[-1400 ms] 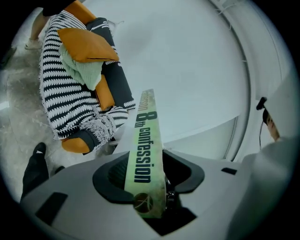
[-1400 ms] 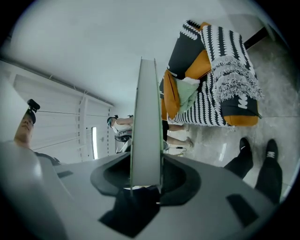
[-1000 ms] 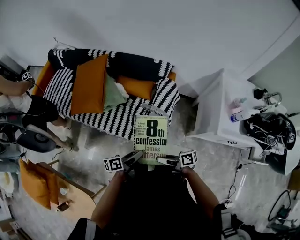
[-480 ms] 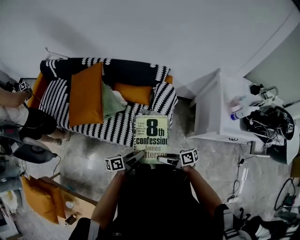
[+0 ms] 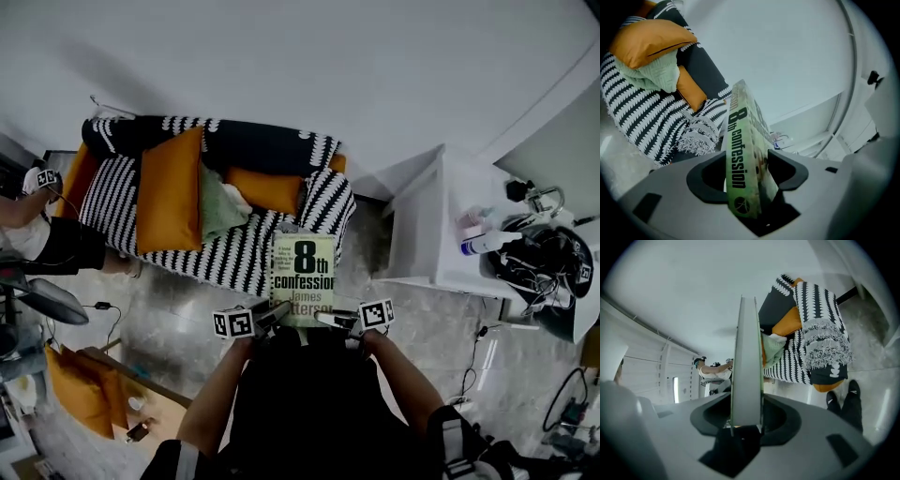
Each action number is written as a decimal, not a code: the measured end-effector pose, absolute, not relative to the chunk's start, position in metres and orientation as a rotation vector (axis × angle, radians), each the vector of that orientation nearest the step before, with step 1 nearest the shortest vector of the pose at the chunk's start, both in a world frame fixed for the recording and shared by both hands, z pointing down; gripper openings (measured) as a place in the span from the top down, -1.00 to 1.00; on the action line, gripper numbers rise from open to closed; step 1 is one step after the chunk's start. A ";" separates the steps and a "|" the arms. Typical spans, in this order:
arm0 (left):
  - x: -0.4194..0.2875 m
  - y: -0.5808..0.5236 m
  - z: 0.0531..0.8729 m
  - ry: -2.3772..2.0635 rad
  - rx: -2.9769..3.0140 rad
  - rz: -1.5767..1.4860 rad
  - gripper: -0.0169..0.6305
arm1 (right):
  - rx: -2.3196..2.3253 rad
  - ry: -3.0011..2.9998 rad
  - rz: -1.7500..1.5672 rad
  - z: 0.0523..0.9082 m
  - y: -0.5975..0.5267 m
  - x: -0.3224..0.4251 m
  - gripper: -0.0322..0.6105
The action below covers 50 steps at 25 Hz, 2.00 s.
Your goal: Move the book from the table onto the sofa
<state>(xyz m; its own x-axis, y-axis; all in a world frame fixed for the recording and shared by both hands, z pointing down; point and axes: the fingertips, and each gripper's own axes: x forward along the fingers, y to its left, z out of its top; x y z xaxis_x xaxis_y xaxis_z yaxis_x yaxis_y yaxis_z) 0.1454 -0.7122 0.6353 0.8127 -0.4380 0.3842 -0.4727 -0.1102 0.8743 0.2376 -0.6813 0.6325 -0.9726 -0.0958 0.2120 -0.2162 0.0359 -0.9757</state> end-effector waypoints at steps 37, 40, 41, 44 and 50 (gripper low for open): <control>0.174 -0.772 0.871 -0.668 1.726 0.612 0.05 | 0.876 -1.932 1.767 0.866 -0.754 0.295 0.08; 0.177 -0.771 0.870 -0.659 1.734 0.621 0.05 | 0.892 -1.950 1.751 0.865 -0.755 0.302 0.02; 0.177 -0.771 0.869 -0.658 1.735 0.622 0.05 | 0.901 -1.963 1.747 0.862 -0.756 0.304 0.00; 0.176 -0.770 0.867 -0.659 1.731 0.629 0.05 | 0.949 -1.983 1.753 0.854 -0.759 0.314 -0.01; 0.164 -0.772 0.856 -0.709 1.703 0.594 0.05 | 0.985 -1.982 1.749 0.842 -0.754 0.336 -0.01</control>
<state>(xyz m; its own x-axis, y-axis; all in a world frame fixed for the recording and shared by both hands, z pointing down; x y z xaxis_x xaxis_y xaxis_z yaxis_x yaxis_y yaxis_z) 0.1638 -0.7722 0.8559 0.6905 -0.1505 0.7075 -0.7229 -0.1770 0.6678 0.3359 -0.7538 0.8418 -0.7113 -0.2826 0.6436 -0.6737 0.0129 -0.7389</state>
